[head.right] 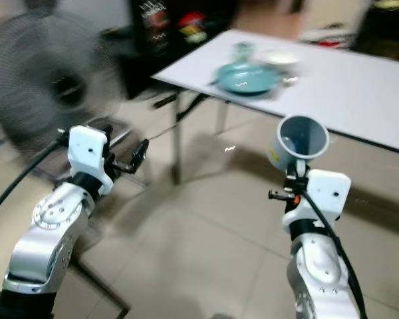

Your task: Setting the table

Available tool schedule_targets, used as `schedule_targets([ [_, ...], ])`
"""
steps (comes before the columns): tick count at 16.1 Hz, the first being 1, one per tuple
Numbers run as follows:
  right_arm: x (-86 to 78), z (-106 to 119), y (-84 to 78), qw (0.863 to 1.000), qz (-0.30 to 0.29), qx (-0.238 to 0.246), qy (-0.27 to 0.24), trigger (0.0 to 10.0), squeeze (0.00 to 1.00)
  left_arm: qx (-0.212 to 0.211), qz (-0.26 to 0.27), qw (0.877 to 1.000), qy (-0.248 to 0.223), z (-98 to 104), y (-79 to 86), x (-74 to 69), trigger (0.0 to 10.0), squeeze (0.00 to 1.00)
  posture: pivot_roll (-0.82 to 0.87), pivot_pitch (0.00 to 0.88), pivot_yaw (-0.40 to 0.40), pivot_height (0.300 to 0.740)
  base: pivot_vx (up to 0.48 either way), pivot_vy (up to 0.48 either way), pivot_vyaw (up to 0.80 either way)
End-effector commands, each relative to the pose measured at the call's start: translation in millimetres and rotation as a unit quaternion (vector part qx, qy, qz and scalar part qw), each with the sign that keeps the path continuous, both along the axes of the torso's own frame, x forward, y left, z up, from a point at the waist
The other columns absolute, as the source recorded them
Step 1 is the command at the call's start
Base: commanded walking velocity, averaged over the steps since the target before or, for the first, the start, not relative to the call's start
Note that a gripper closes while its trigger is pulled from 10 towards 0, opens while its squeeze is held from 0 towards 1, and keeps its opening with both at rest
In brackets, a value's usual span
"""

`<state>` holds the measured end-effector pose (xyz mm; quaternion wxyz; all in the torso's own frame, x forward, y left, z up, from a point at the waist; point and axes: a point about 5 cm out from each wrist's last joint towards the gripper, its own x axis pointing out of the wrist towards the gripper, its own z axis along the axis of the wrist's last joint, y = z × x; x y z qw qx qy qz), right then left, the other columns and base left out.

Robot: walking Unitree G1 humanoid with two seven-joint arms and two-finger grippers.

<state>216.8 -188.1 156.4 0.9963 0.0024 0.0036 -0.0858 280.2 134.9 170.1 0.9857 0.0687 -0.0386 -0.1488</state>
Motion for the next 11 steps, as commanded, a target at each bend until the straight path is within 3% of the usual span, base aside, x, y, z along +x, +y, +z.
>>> schedule_targets([
  [1,5.3,4.1,3.9,1.0,0.018,0.009,-0.007,10.0,0.0,0.0,0.007,1.0,-0.007,3.2,4.7,-0.8,10.0,0.0,-0.06,0.0,-0.025,0.74,0.0,0.0,-0.8],
  [8,11.4,8.1,5.5,0.999,0.029,0.007,-0.012,10.0,0.0,-0.004,0.015,1.0,-0.002,2.0,7.9,-1.5,10.0,0.0,-0.06,0.0,-0.041,0.74,0.29,0.0,-0.8],
  [11,11.8,9.1,4.0,1.0,0.026,0.009,-0.016,10.0,0.0,0.0,0.009,1.0,-0.004,2.6,6.7,-0.1,10.0,0.0,-0.06,0.0,-0.041,0.74,0.306,0.0,-0.15],
])
